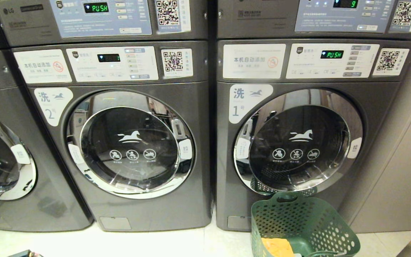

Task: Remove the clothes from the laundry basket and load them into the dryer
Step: Take the clothes out of the basket

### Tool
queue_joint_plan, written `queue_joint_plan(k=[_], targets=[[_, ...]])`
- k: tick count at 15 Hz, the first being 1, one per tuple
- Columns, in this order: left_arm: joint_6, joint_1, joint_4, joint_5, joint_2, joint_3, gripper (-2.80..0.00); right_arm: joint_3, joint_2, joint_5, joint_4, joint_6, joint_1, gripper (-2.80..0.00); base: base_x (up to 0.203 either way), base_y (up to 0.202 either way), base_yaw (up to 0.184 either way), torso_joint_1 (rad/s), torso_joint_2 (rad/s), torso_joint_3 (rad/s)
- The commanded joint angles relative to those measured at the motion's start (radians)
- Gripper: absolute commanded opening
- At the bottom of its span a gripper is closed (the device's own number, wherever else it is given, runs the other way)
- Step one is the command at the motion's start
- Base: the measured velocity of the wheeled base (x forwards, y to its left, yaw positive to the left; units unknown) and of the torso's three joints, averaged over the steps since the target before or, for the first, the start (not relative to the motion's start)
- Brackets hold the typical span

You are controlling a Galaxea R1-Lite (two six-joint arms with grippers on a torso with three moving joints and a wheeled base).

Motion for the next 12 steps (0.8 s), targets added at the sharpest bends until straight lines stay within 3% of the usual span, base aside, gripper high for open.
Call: queue_joint_plan(k=[1, 7, 12], targets=[[0.001, 0.001, 0.000, 0.000, 0.001, 0.002, -2.80, 0.000, 0.001, 0.001, 0.000, -0.001, 0.001, -2.80, 0.000, 0.000, 0.000, 0.000, 0.00, 0.000], [0.001, 0.001, 0.000, -0.001, 0.001, 0.001, -2.80, 0.000, 0.001, 0.001, 0.000, -0.002, 0.001, -2.80, 0.012, 0.000, 0.000, -0.001, 0.00, 0.001], [0.007, 0.001, 0.001, -0.002, 0.001, 0.002, -2.80, 0.000, 0.001, 0.001, 0.000, -0.004, 0.001, -2.80, 0.156, 0.000, 0.000, 0.004, 0.00, 0.004]])
